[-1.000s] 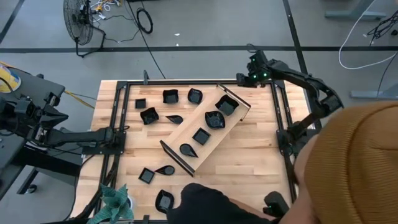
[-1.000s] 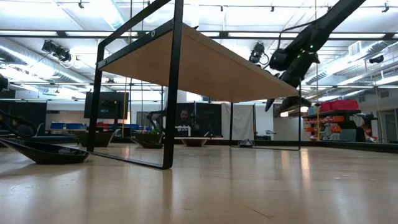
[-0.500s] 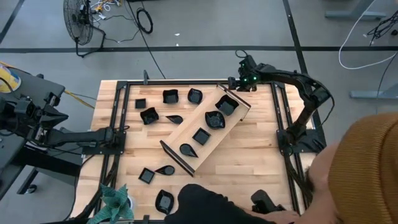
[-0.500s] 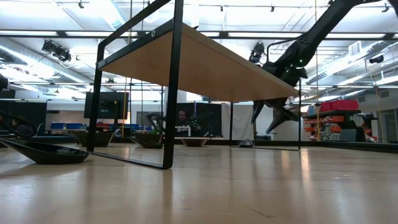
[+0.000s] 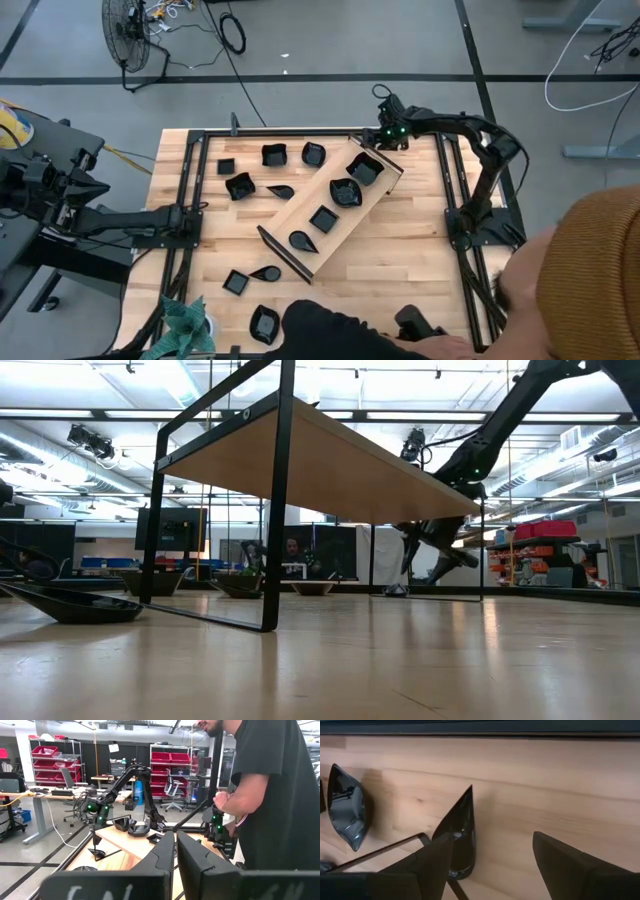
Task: Pick & Place Mini shaped plates
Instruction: Stack the black teardrop shaped plate on top of the black teardrop shaped plate on the shelf
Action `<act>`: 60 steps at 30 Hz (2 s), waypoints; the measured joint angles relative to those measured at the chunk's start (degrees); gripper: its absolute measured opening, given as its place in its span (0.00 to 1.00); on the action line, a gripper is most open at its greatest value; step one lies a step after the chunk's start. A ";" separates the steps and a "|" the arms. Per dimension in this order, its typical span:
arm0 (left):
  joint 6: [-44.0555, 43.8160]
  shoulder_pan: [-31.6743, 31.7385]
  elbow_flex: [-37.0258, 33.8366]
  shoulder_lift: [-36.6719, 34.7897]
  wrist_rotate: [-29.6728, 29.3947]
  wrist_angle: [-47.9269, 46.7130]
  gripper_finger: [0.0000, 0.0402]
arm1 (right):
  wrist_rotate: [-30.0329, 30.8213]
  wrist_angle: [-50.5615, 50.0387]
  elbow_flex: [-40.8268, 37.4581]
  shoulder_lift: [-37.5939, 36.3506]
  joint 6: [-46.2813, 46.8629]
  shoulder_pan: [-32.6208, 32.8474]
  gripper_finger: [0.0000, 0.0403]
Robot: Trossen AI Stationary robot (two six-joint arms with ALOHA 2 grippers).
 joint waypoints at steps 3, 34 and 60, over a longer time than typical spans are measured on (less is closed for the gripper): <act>0.00 -0.01 0.00 0.00 0.00 0.02 0.06 | -0.05 0.99 0.00 0.67 -1.79 0.47 0.68; 0.00 0.01 0.00 0.00 -0.02 0.00 0.06 | 2.55 -2.66 2.29 1.03 9.55 0.75 0.68; 0.00 0.00 0.00 0.00 0.00 0.02 0.06 | -0.39 0.67 3.15 4.35 5.94 1.91 0.49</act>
